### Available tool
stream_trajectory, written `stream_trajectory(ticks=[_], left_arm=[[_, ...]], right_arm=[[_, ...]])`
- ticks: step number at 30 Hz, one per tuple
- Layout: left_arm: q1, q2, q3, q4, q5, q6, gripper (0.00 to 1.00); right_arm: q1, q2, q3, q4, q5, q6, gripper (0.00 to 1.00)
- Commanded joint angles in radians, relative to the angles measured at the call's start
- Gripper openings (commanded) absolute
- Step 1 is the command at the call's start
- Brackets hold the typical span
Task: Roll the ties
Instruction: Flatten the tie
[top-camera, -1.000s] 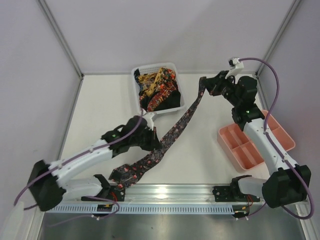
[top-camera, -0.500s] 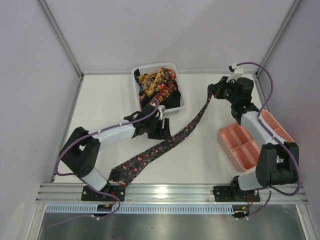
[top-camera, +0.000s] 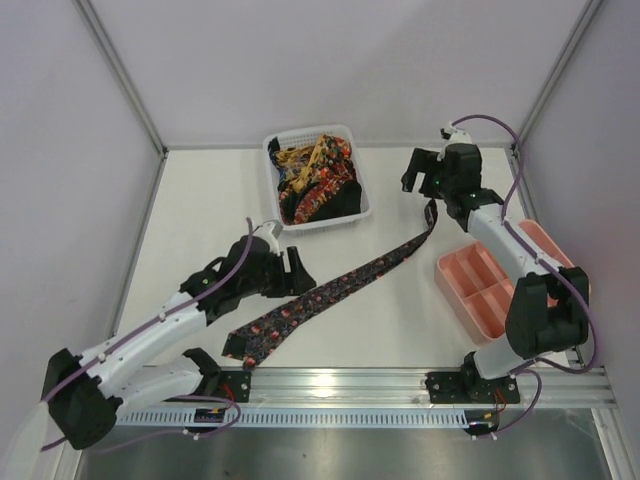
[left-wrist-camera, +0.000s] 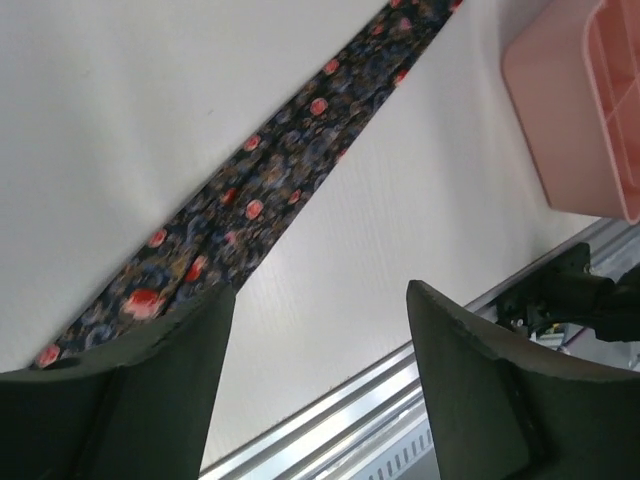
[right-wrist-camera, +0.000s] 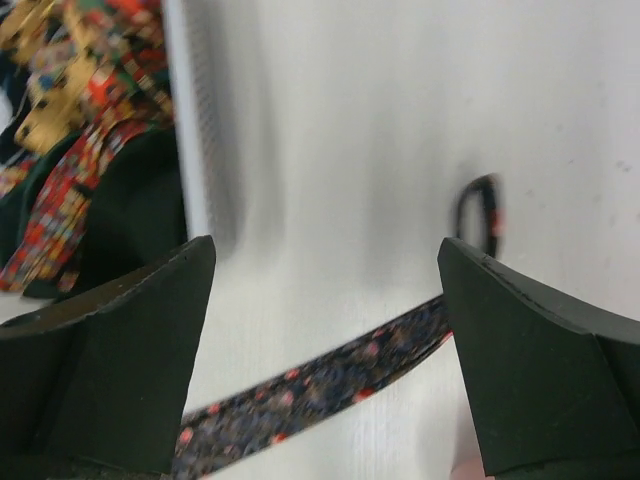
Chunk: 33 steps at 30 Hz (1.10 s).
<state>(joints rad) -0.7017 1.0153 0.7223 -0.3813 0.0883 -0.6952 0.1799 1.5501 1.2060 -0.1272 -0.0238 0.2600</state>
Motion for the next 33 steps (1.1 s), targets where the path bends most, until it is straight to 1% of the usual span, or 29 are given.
stream_trajectory(ticks=[1, 2, 3, 4, 5, 6, 7, 8, 9, 10, 11, 12, 13, 14, 15, 16, 17, 18, 19, 20, 21, 24, 25, 27, 29, 30, 31, 33], left_arm=[[-0.007, -0.139, -0.061, -0.126, -0.139, -0.13, 0.73], [-0.008, -0.176, -0.06, -0.154, -0.16, -0.151, 0.73], [-0.009, -0.255, -0.057, -0.195, -0.203, -0.165, 0.71], [-0.009, -0.289, -0.061, -0.214, -0.228, -0.187, 0.7], [-0.01, -0.32, -0.066, -0.218, -0.242, -0.194, 0.69], [-0.009, -0.349, -0.072, -0.219, -0.249, -0.204, 0.67], [-0.009, -0.378, -0.081, -0.22, -0.251, -0.213, 0.66], [-0.007, -0.385, -0.098, -0.222, -0.252, -0.239, 0.64], [-0.008, -0.383, -0.106, -0.226, -0.236, -0.251, 0.57], [-0.009, -0.368, -0.122, -0.223, -0.225, -0.268, 0.56], [-0.009, -0.36, -0.129, -0.229, -0.217, -0.274, 0.54], [-0.009, -0.353, -0.129, -0.244, -0.217, -0.283, 0.45], [-0.01, -0.351, -0.124, -0.29, -0.238, -0.294, 0.41], [-0.01, -0.365, -0.113, -0.315, -0.257, -0.312, 0.37], [-0.018, -0.386, -0.106, -0.338, -0.28, -0.322, 0.35], [-0.024, -0.412, -0.095, -0.362, -0.333, -0.338, 0.35], [-0.025, -0.475, -0.092, -0.387, -0.35, -0.34, 0.35], [-0.025, -0.506, -0.087, -0.392, -0.367, -0.34, 0.35], [-0.025, -0.533, -0.077, -0.412, -0.392, -0.348, 0.34], [-0.025, -0.562, -0.067, -0.424, -0.403, -0.351, 0.34], [-0.025, -0.608, -0.057, -0.436, -0.412, -0.352, 0.34], [-0.025, -0.691, 0.005, -0.484, -0.449, -0.354, 0.33], [-0.024, -0.711, 0.034, -0.49, -0.458, -0.345, 0.33], [-0.025, -0.774, 0.061, -0.513, -0.492, -0.343, 0.33], [-0.025, -0.802, 0.114, -0.534, -0.536, -0.342, 0.33], [-0.025, -0.816, 0.13, -0.563, -0.548, -0.342, 0.33], [-0.024, -0.822, 0.158, -0.574, -0.561, -0.345, 0.33], [-0.025, -0.828, 0.18, -0.587, -0.576, -0.342, 0.34]], right_arm=[[0.127, -0.125, 0.04, -0.155, 0.101, 0.031, 0.97], [0.163, -0.143, 0.02, -0.166, 0.069, 0.065, 0.94], [0.234, -0.162, -0.034, -0.169, 0.067, 0.111, 0.93], [0.281, -0.2, -0.072, -0.158, 0.08, 0.131, 0.91], [0.318, -0.217, -0.107, -0.14, 0.126, 0.139, 0.9], [0.348, -0.231, -0.137, -0.112, 0.149, 0.162, 0.87], [0.392, -0.243, -0.19, -0.101, 0.163, 0.177, 0.83], [0.407, -0.255, -0.21, -0.074, 0.141, 0.189, 0.76], [0.424, -0.254, -0.232, -0.062, 0.112, 0.206, 0.73], [0.466, -0.249, -0.258, -0.051, 0.082, 0.223, 0.69], [0.498, -0.236, -0.272, -0.025, 0.034, 0.222, 0.68], [0.529, -0.226, -0.281, -0.02, 0.003, 0.213, 0.68], [0.562, -0.217, -0.284, -0.026, -0.002, 0.222, 0.68], [0.648, -0.203, -0.28, -0.057, 0.049, 0.251, 0.68], [0.685, -0.179, -0.276, -0.064, 0.068, 0.284, 0.65], [0.729, -0.164, -0.272, -0.071, 0.085, 0.361, 0.51], [0.809, -0.148, -0.252, -0.084, 0.14, 0.393, 0.46], [0.855, -0.113, -0.232, -0.098, 0.177, 0.428, 0.44], [0.892, -0.096, -0.211, -0.109, 0.244, 0.482, 0.44], [0.927, -0.076, -0.173, -0.13, 0.268, 0.511, 0.46], [0.991, -0.052, -0.155, -0.126, 0.277, 0.528, 0.47], [1.081, 0.062, -0.079, -0.137, 0.259, 0.556, 0.51], [1.098, 0.123, -0.059, -0.144, 0.262, 0.555, 0.52], [1.13, 0.166, -0.022, -0.147, 0.242, 0.552, 0.53], [1.152, 0.212, 0.0, -0.129, 0.228, 0.556, 0.51], [1.179, 0.232, 0.039, -0.132, 0.232, 0.558, 0.5], [1.191, 0.251, 0.067, -0.144, 0.257, 0.556, 0.5], [1.213, 0.317, 0.136, -0.238, 0.297, 0.567, 0.49]])
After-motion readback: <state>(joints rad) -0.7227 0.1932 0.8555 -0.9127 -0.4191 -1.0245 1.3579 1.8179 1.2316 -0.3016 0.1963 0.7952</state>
